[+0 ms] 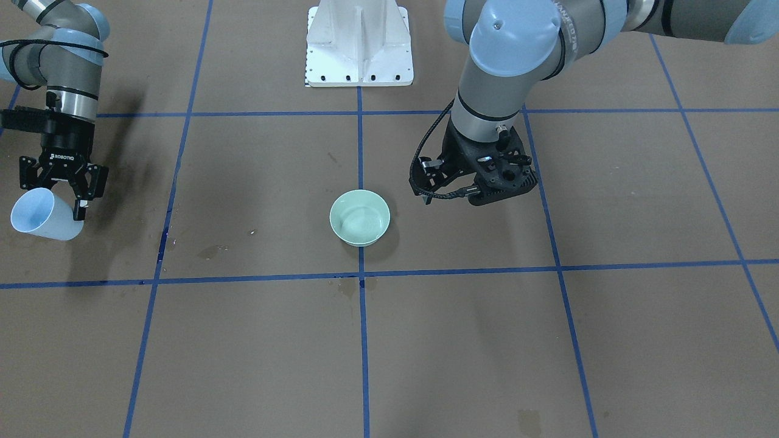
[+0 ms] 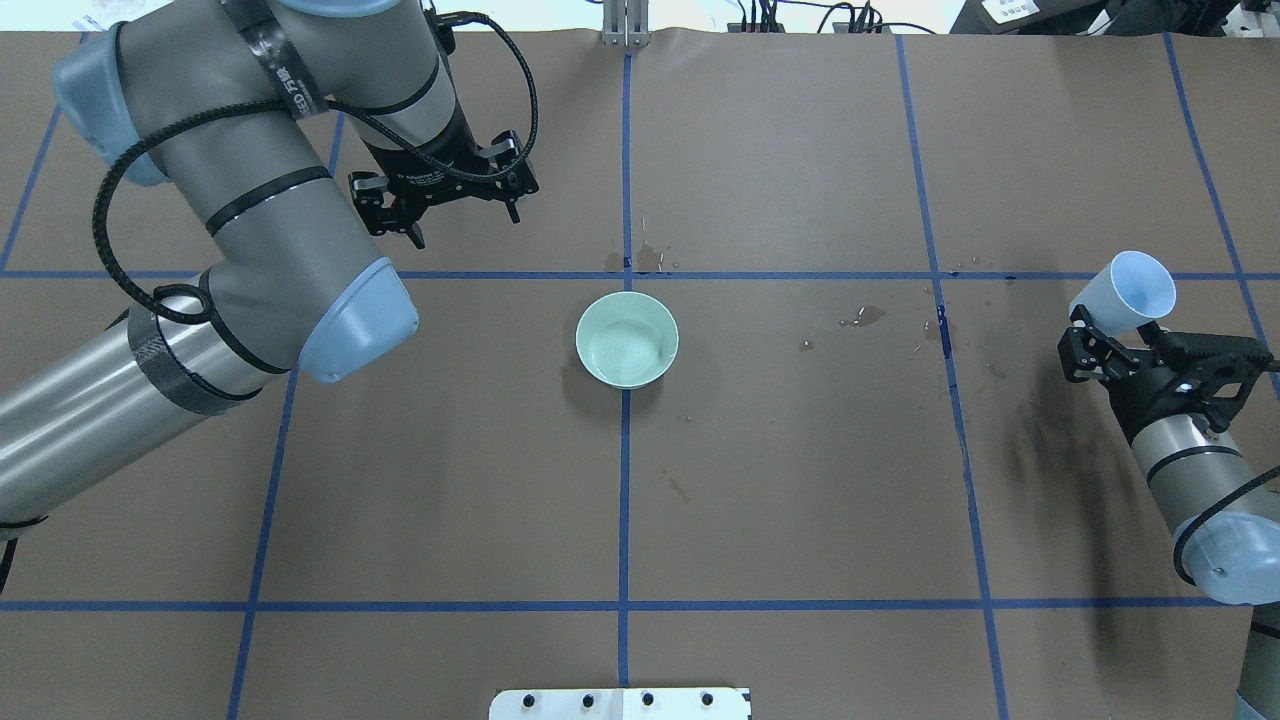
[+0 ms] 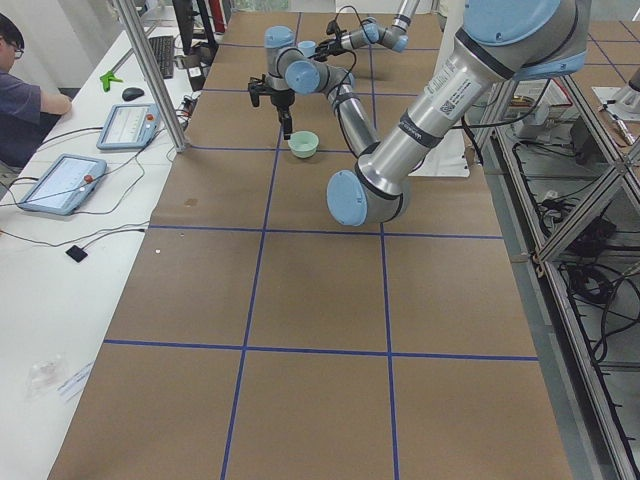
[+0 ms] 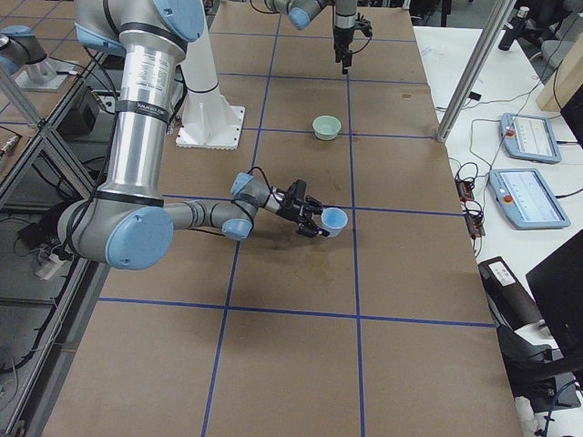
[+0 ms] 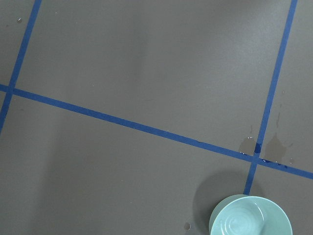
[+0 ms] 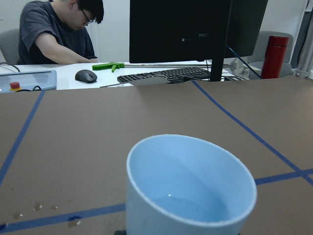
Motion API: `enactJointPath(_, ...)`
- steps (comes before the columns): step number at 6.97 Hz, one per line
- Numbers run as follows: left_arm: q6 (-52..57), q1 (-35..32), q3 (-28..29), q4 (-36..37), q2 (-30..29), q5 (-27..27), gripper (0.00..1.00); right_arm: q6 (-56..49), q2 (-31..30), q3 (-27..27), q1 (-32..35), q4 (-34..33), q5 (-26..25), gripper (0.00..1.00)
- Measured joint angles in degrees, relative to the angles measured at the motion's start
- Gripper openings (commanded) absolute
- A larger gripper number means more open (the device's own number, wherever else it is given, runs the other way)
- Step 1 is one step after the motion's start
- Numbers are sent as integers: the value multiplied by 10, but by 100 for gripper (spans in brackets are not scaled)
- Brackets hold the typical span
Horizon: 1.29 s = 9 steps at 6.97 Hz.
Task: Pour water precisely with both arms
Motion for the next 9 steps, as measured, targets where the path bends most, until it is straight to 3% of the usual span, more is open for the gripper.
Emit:
enactJointPath(3,1,-1,-1,0,4,0,100,-211,46,-7,-1,150,15,0)
enactJointPath(7,35,-21,-23,1,17,-2,100,-314,136,1,-2,171,150,0)
enactJointPath(9,117,-44,-65,4,68,-3,100,-341,166,0,-3,166,234,0)
